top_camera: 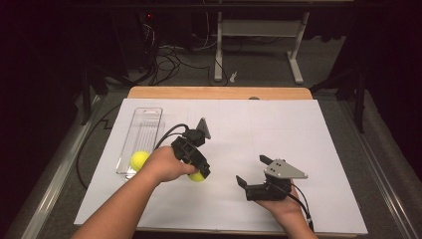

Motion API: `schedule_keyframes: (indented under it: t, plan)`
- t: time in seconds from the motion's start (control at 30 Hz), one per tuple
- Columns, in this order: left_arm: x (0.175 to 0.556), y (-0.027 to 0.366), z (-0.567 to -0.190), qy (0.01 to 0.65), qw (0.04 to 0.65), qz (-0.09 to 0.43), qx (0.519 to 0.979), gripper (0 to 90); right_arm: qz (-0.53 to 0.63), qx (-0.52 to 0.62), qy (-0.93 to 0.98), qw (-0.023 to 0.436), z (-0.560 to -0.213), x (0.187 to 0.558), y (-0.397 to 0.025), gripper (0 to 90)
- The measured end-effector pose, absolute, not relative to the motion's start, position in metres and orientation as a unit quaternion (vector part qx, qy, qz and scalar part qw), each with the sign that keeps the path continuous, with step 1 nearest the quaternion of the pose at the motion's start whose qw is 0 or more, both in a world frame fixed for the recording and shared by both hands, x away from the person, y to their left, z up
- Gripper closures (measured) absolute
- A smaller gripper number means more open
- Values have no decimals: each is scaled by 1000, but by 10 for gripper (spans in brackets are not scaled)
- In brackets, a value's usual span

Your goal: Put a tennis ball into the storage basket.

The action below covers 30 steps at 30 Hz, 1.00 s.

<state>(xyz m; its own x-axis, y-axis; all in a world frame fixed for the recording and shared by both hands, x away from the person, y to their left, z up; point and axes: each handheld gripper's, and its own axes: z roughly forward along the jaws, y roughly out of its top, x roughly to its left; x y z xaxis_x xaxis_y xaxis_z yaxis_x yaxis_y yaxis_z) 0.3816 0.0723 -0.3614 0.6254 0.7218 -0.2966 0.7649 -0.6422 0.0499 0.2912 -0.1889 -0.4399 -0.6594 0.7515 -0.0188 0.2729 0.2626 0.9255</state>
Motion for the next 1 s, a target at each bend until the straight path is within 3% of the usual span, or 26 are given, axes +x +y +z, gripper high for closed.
schedule_keyframes:
  t: [0.6,1.0]
  plan:
    - [383,89,-365,427,82,-125,892,266,504,388,725,267,-449,276,-254,3]
    - [384,105,-367,441,71,-120,887,267,510,392,714,277,-453,270,-262,4]
